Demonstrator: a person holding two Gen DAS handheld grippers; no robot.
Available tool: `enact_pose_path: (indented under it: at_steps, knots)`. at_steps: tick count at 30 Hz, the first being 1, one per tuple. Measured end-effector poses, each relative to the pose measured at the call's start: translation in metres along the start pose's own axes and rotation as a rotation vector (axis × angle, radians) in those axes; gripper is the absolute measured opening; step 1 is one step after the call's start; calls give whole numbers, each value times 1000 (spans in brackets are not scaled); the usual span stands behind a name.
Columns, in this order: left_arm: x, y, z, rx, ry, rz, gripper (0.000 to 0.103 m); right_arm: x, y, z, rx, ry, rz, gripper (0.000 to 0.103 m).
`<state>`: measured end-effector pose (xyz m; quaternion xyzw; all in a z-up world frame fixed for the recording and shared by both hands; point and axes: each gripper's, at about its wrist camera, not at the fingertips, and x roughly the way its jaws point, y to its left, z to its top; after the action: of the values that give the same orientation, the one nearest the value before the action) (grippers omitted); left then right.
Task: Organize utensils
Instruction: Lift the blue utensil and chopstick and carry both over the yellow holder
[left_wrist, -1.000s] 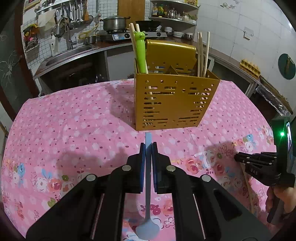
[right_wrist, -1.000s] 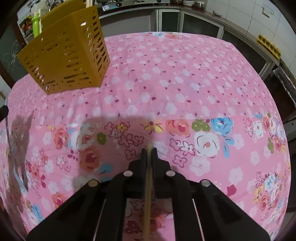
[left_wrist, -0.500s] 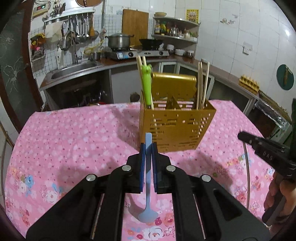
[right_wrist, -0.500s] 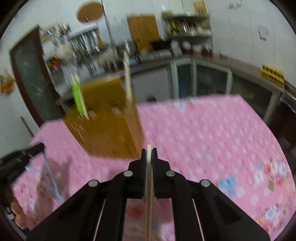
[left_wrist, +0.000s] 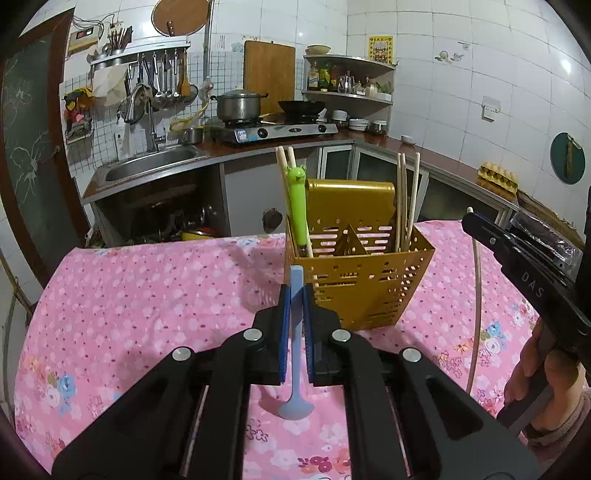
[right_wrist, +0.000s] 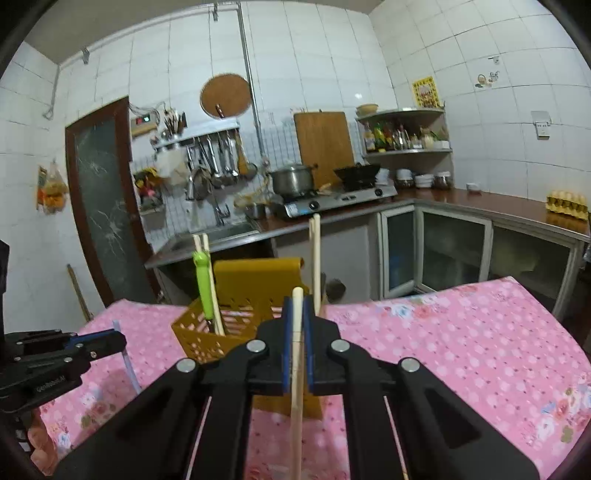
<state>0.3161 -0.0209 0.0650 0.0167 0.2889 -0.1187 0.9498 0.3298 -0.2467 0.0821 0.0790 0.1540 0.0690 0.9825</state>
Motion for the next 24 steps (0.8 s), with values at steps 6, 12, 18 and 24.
enact_pose_path:
  at_steps: [6, 12, 18, 24]
  knots:
    - [-10, 0, 17, -11, -38, -17, 6, -5, 1, 14, 5, -66, 1, 6]
    - [-36, -7, 57, -6, -126, -41, 6, -9, 13, 50, -16, -169, 8, 6]
    - [-52, -19, 103, 11, -210, -37, 6, -3, 20, 96, -15, -292, -21, 6]
    - [-36, -22, 135, 5, -254, -14, 6, 16, 12, 127, 47, -401, -67, 6]
